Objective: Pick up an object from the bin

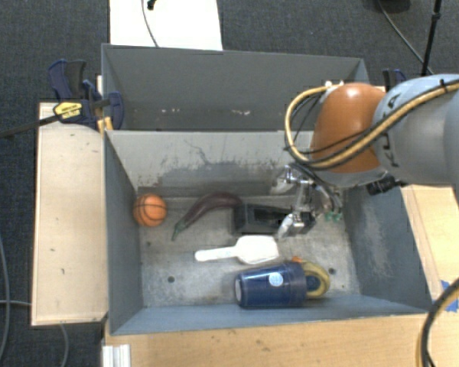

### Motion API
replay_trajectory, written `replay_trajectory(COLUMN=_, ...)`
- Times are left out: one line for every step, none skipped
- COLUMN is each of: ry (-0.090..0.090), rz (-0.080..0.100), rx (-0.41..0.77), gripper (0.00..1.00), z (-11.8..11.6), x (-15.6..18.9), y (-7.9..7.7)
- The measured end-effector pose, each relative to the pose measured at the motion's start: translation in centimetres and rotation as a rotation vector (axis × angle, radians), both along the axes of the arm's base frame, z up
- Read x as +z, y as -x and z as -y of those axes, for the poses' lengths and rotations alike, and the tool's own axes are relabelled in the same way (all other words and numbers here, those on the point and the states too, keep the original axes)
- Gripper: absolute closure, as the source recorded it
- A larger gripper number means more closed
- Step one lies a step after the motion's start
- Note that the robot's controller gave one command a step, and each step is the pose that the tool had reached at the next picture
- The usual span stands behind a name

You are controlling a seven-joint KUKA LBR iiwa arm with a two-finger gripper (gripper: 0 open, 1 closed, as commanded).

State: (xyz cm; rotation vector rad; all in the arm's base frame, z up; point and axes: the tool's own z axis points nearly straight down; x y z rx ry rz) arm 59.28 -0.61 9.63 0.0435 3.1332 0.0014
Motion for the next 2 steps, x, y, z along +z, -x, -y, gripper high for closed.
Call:
replay_trajectory(ry=0.000, rz=-0.011, rx=-0.014, gripper=0.00, z=-0.3, x=1.3, y=0.2)
replay_trajectory(ry=0.001, rz=0.000, rx=-0.003, gripper=0.00, z=-0.5, x=5.7, y=0.0)
